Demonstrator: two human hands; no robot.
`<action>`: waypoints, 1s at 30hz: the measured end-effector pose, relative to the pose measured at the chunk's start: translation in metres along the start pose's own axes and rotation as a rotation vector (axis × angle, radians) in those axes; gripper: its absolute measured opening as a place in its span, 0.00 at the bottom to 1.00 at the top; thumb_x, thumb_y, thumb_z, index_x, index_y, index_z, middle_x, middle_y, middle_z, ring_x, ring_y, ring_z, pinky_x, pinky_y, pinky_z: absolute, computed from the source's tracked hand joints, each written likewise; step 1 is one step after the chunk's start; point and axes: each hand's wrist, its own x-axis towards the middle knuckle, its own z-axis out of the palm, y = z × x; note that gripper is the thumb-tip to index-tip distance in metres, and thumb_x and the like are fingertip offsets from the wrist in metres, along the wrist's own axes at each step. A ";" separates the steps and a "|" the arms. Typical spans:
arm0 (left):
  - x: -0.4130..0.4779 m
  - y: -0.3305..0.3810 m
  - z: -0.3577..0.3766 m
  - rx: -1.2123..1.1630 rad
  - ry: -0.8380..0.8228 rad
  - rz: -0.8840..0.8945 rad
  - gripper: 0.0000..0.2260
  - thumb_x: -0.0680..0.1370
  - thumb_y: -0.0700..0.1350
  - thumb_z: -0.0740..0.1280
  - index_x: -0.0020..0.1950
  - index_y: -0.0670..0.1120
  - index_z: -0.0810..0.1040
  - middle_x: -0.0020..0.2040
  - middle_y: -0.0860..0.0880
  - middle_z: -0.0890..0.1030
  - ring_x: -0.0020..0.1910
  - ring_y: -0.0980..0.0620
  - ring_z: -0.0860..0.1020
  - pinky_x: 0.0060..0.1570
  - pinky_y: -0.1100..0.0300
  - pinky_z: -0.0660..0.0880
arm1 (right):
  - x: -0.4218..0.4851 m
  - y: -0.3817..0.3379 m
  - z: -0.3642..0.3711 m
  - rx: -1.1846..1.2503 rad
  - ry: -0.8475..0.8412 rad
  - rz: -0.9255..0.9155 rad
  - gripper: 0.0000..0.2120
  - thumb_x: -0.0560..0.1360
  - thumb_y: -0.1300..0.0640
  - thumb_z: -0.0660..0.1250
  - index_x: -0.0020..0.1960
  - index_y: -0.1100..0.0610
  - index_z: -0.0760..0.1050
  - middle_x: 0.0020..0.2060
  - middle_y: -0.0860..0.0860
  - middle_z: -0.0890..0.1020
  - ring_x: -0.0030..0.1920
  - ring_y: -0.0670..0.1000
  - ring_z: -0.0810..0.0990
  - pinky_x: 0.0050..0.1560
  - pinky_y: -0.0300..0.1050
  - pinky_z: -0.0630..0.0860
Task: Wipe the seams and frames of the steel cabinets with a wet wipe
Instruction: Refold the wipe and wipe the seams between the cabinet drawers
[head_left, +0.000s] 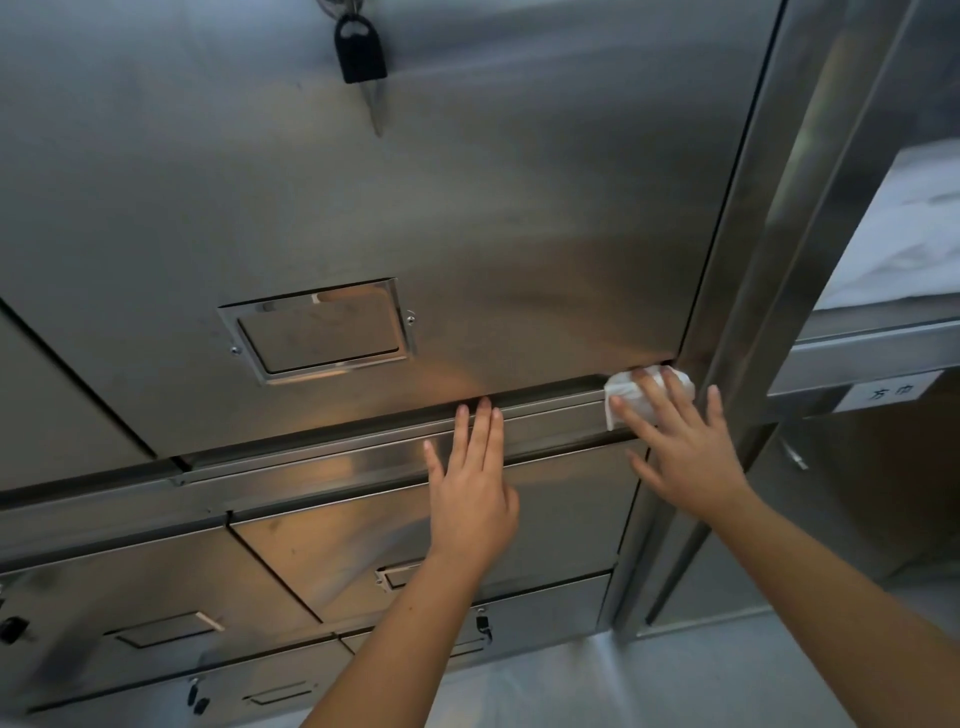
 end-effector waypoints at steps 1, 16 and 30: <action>0.000 0.000 0.000 -0.008 0.000 -0.002 0.37 0.60 0.42 0.73 0.69 0.41 0.70 0.70 0.45 0.70 0.69 0.44 0.67 0.58 0.35 0.64 | -0.001 -0.007 0.000 0.016 0.007 0.037 0.35 0.69 0.45 0.68 0.73 0.49 0.59 0.73 0.57 0.59 0.73 0.63 0.54 0.62 0.74 0.55; 0.000 -0.005 -0.003 0.023 0.016 0.041 0.39 0.57 0.43 0.76 0.68 0.41 0.72 0.69 0.45 0.71 0.67 0.44 0.70 0.57 0.37 0.67 | 0.003 -0.022 0.004 -0.002 0.008 0.027 0.32 0.71 0.41 0.55 0.73 0.46 0.57 0.74 0.55 0.59 0.73 0.61 0.56 0.60 0.75 0.61; -0.026 -0.030 -0.002 -0.021 0.017 -0.030 0.42 0.64 0.43 0.73 0.74 0.43 0.56 0.77 0.47 0.51 0.75 0.50 0.42 0.63 0.37 0.53 | 0.036 -0.149 -0.011 0.098 0.106 -0.084 0.38 0.65 0.40 0.71 0.71 0.49 0.64 0.72 0.55 0.60 0.71 0.63 0.57 0.63 0.72 0.56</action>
